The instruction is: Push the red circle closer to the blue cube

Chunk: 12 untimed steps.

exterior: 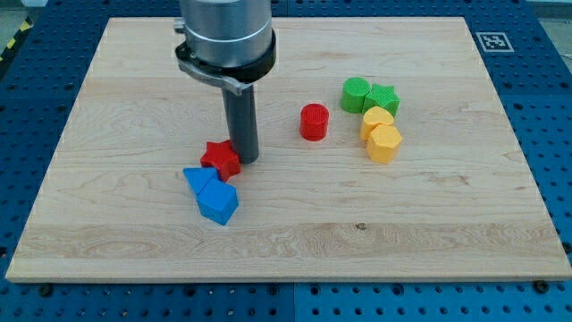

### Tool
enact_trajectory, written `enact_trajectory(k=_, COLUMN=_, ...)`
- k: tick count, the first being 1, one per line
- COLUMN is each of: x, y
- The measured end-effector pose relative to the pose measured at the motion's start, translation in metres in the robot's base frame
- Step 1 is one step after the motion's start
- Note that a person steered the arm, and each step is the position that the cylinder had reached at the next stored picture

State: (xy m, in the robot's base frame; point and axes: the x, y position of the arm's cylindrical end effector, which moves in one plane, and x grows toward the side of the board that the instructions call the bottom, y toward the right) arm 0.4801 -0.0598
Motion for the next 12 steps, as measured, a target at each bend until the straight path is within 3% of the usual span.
enact_trajectory(k=1, x=-0.006, y=-0.002)
enact_trajectory(k=2, x=-0.058, y=-0.002)
enact_trajectory(k=3, x=-0.093, y=0.021)
enact_trajectory(k=4, x=-0.093, y=0.085)
enact_trajectory(k=5, x=-0.087, y=0.132)
enact_trajectory(k=8, x=-0.083, y=0.115)
enact_trajectory(k=10, x=-0.045, y=0.077)
enact_trajectory(k=12, x=0.003, y=0.076)
